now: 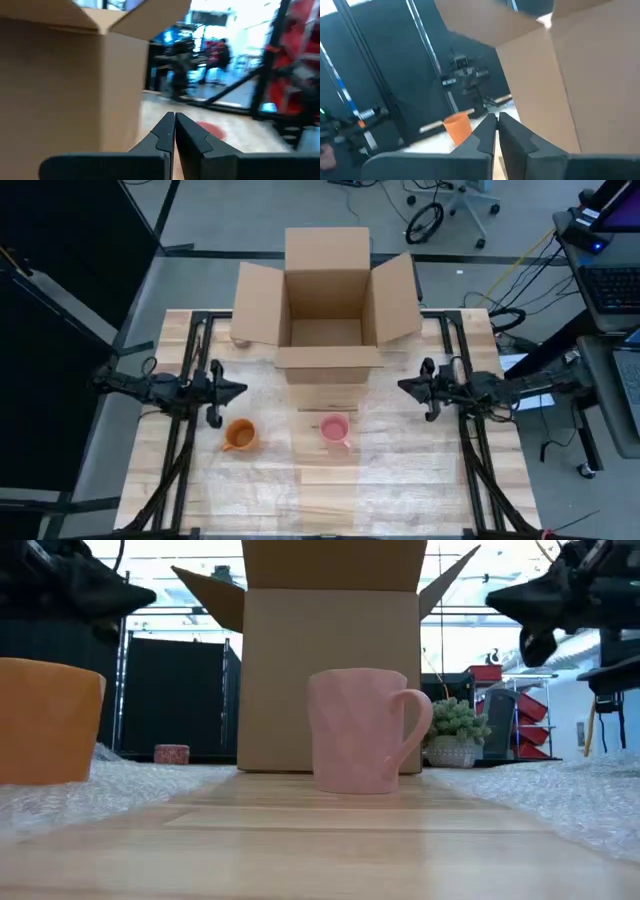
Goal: Wrap mug
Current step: Wrap the pink cup with bubble wrap
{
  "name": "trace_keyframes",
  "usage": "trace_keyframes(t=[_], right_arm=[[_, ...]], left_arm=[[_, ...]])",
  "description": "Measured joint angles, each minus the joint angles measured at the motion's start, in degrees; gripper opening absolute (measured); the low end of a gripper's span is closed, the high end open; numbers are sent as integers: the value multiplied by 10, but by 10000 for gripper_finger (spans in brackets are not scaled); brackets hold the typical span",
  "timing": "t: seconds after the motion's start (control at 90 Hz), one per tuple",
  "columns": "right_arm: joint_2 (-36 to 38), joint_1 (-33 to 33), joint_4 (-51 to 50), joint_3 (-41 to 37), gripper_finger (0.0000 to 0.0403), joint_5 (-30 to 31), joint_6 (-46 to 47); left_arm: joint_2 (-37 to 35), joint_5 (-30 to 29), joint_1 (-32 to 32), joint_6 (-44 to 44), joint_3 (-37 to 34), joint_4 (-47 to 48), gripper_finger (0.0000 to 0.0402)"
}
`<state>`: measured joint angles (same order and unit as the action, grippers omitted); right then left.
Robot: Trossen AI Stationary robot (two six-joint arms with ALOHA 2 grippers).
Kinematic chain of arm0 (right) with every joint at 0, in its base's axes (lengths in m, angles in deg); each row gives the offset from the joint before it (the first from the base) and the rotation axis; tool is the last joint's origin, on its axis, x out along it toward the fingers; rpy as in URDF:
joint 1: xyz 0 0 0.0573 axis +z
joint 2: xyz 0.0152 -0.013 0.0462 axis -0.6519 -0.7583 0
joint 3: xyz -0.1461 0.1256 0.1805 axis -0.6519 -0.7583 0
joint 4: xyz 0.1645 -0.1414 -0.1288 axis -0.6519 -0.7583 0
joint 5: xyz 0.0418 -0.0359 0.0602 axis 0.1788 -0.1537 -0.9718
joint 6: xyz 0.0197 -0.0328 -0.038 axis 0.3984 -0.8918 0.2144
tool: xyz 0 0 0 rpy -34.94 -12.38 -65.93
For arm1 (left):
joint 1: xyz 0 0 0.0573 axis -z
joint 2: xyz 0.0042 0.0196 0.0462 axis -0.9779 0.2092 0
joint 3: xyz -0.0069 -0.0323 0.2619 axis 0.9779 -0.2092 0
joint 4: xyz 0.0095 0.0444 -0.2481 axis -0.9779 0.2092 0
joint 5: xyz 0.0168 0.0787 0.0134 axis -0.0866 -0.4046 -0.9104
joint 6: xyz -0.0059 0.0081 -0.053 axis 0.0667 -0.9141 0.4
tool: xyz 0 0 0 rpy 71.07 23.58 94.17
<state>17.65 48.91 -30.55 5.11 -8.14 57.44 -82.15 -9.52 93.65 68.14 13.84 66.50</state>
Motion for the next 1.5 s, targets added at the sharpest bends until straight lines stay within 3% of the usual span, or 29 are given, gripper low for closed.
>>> trace_keyframes(t=[0.211,0.378,0.578,0.733,1.089,1.189,1.333,1.5], right_arm=[[-251,18,-46,164,6,-2,-104],[-418,31,-221,334,6,-1,-134],[-539,36,-378,484,22,12,-127],[-587,34,-442,545,67,59,-129],[-640,11,-473,559,174,59,-50],[-658,0,-472,559,186,49,-28],[-683,-13,-452,559,188,-15,6],[-678,-15,-458,558,179,-19,19]], left_arm=[[0,-22,0,4,0,-1,0],[0,-32,0,5,0,-1,0],[0,-47,0,4,0,-1,0],[0,-48,0,4,0,-1,0],[0,-48,0,5,0,-1,0],[0,-48,0,4,0,-1,0],[0,-48,0,4,0,-1,0],[0,-48,0,4,0,-1,0]])
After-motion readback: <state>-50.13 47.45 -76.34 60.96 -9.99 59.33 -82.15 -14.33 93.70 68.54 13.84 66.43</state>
